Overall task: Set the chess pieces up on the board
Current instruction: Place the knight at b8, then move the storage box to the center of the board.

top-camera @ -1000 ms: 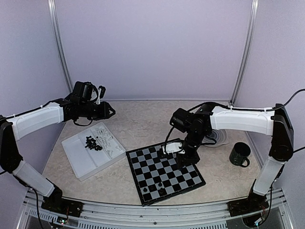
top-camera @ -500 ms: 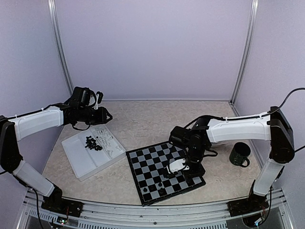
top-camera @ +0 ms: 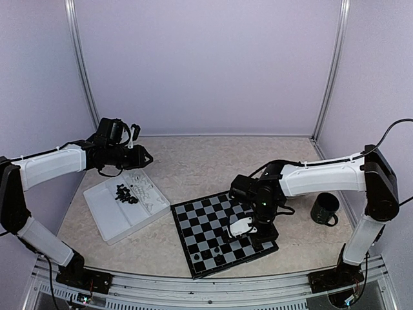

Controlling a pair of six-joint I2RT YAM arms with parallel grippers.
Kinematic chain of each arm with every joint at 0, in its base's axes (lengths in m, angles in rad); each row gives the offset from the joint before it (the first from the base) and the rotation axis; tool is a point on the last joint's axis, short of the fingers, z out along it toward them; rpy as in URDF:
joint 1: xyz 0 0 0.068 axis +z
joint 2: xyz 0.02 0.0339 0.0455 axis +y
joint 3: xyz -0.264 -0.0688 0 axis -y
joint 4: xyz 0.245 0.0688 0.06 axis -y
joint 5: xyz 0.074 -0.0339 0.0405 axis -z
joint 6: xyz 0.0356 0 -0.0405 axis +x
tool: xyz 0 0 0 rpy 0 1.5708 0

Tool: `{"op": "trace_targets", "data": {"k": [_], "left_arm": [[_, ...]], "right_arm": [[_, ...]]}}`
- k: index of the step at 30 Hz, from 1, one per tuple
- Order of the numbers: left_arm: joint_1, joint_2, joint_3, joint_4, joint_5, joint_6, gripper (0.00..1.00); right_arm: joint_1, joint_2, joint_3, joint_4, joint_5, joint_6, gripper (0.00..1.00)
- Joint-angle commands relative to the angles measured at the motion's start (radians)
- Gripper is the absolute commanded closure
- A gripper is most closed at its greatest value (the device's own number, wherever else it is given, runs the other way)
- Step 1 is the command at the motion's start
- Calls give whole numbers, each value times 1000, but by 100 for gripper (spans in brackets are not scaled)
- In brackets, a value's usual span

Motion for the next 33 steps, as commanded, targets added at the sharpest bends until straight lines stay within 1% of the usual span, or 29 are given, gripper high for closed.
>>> {"op": "trace_targets", "data": {"k": [1,4,6,14,18,20,22,24,26,28,29,31,33], "left_arm": [[6,-15,-12,24,18,6,65],[6,-13,-13,24,22,6,65],[5,-11,-13,24,25,6,65],[5,-11,-17,25,31,5,65],[1,-13,-14,18,31,1,65],[-3,-25,-15,8,32,-9,65],[-10,-44,-21,-7,30,-25,65],[-22,-64,-28,-27,22,-35,65],[-51,-82,-36,-46,7,-46,65],[-87,-94,-35,-60,1,-58,65],[-107,-96,-30,-70,-11,-61,65],[-138,-91,-13,-92,-42,-65,65],[-158,-75,-1,-101,-63,-69,65]], "right_arm": [[14,-3,-18,24,6,12,100],[15,-2,-20,27,5,19,100],[16,-3,-21,25,4,19,98],[19,-14,-19,36,-4,29,77],[12,-30,44,13,-73,29,70],[-7,-47,98,-6,-128,20,67],[-46,-65,153,-9,-189,12,65],[-113,-83,194,21,-258,12,65],[-215,-95,218,83,-340,49,64],[-304,-97,252,166,-445,141,64],[-342,-92,284,206,-495,223,64],[-405,-72,382,265,-632,350,64],[-441,-25,518,296,-742,452,60]]}}
